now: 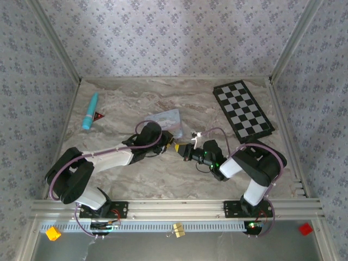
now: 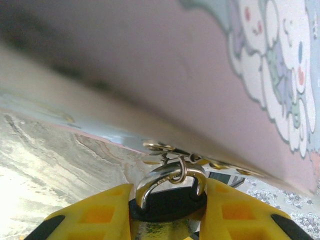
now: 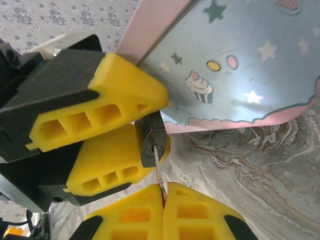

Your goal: Unlock a padlock with a key

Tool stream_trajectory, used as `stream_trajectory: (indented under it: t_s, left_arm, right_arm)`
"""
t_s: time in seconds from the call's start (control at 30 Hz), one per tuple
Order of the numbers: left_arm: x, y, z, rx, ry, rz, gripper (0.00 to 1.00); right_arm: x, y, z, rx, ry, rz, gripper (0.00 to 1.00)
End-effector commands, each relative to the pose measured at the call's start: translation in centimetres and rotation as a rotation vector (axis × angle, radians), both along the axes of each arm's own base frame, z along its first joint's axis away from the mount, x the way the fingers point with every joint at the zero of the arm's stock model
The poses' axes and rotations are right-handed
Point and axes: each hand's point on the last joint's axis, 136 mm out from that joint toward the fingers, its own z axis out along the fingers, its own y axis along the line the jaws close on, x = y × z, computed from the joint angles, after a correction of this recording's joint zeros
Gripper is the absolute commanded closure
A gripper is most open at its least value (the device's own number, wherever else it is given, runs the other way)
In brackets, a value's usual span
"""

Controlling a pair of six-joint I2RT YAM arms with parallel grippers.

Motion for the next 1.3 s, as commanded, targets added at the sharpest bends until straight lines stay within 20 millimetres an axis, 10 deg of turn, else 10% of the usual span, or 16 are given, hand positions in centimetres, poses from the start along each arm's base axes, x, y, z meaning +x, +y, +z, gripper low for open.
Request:
stream_trajectory:
  t_s: [0.0, 0.43, 1.27]
  left_arm:
    - [-4.6, -5.8, 2.9, -0.136, 0.031, -0.268, 0.94]
    - [-5.2, -4.4, 1.7, -0.066, 0.042, -0.254, 0.95]
    - [-4.4, -2.6, -0.5, 0.116, 0.031, -0.276, 0.98]
  right_arm:
    - [1.0, 1.6, 6.9, 0.127, -0.227, 0.045, 1.0]
    - [2.9, -2.1, 7.9, 0.135, -0.222, -0.033, 1.0]
    - [1.7, -2.8, 6.9, -0.004, -0.125, 0.008, 1.0]
